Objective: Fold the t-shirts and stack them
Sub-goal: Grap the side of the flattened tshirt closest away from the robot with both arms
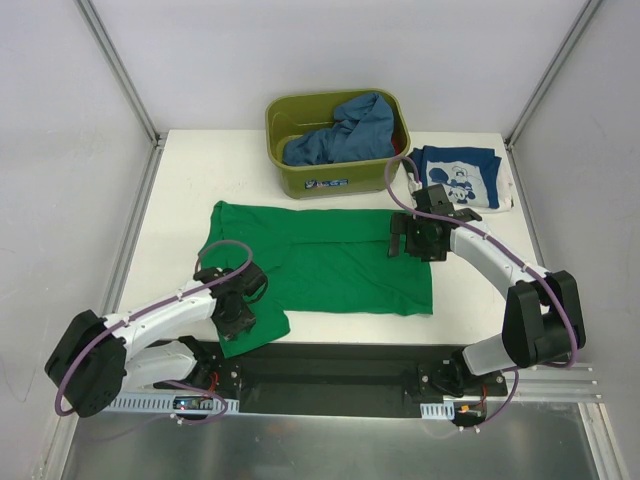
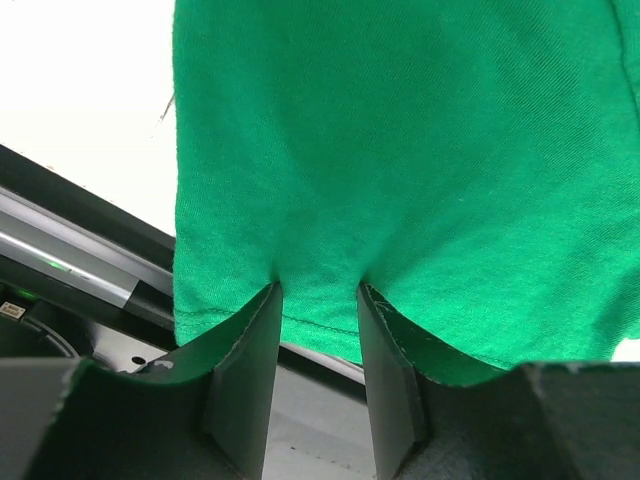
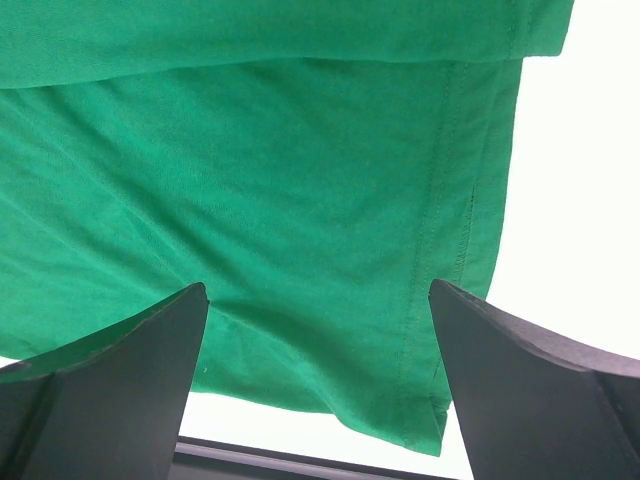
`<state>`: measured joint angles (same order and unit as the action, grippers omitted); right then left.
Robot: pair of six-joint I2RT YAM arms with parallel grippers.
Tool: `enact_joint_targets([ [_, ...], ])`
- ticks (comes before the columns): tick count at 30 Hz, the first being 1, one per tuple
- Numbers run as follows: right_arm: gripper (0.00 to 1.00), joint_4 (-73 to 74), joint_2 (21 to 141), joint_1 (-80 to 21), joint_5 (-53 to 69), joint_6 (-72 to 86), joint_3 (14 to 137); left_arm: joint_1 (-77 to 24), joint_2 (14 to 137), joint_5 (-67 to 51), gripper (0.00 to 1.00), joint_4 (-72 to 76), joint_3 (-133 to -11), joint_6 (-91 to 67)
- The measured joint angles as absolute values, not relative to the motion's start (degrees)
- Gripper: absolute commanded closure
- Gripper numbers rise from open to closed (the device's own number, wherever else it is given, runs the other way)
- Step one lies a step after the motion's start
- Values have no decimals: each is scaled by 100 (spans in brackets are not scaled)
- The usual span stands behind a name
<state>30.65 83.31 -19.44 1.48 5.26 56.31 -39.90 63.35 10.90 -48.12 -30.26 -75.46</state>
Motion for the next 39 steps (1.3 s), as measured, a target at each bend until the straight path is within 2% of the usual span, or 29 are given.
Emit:
enact_joint_targets([
  [12, 3, 3065, 8278, -1944, -25, 534, 5505, -3975, 6132, 1103, 63, -4657, -2902, -7531],
  [23, 3, 3131, 7719, -1944, -207, 558, 5170, -3540, 6987, 1098, 63, -4036, -3358, -6823],
  [30, 3, 3232, 7588, -1944, -250, 585, 5070, -3079, 7319, 1131, 57, -3662, -3581, -6257],
  [33, 3, 3234, 7529, -1944, -261, 598, 5039, -2991, 7325, 1173, 52, -3483, -3607, -5988],
  [39, 3, 3256, 7485, -1944, -263, 600, 4989, -2989, 6587, 1063, 50, -3365, -3415, -5719],
])
